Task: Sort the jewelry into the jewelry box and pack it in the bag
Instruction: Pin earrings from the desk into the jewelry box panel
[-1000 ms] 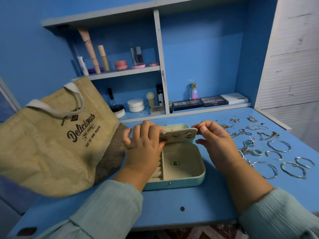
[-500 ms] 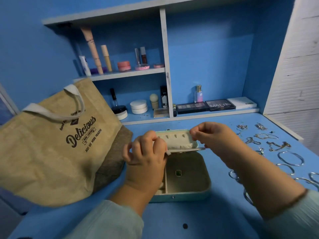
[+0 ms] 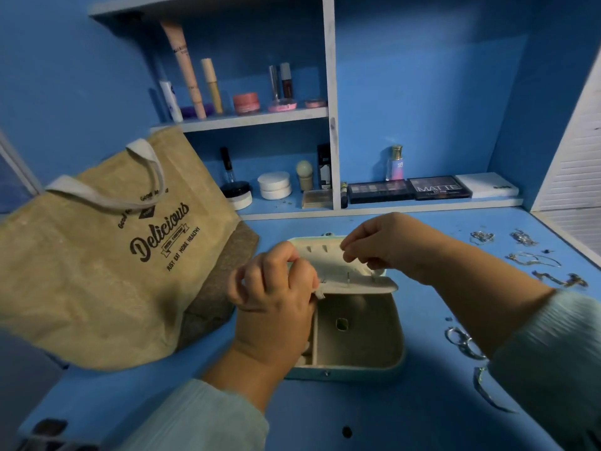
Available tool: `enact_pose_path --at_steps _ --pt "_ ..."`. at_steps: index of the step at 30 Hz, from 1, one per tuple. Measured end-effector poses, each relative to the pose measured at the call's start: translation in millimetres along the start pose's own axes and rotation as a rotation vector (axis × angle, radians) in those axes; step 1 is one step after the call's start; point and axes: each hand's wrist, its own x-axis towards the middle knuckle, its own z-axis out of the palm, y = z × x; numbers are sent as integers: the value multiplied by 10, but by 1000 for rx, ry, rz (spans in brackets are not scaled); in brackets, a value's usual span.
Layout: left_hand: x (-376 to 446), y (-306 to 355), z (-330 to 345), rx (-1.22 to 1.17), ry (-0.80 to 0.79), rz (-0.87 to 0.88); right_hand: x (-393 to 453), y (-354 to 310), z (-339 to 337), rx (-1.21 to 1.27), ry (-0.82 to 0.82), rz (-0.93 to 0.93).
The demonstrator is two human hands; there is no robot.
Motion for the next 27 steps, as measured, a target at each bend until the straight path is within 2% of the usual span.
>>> enact_pose_path --at_steps 7,17,27 --pt "-18 7 4 22 -10 3 98 -41 -46 117 -13 26" --pt "-37 4 12 1 -24 -20 95 -65 141 -61 -237 -4" --pt "-33 17 10 -7 -19 -26 82 -29 152 -52 -206 16"
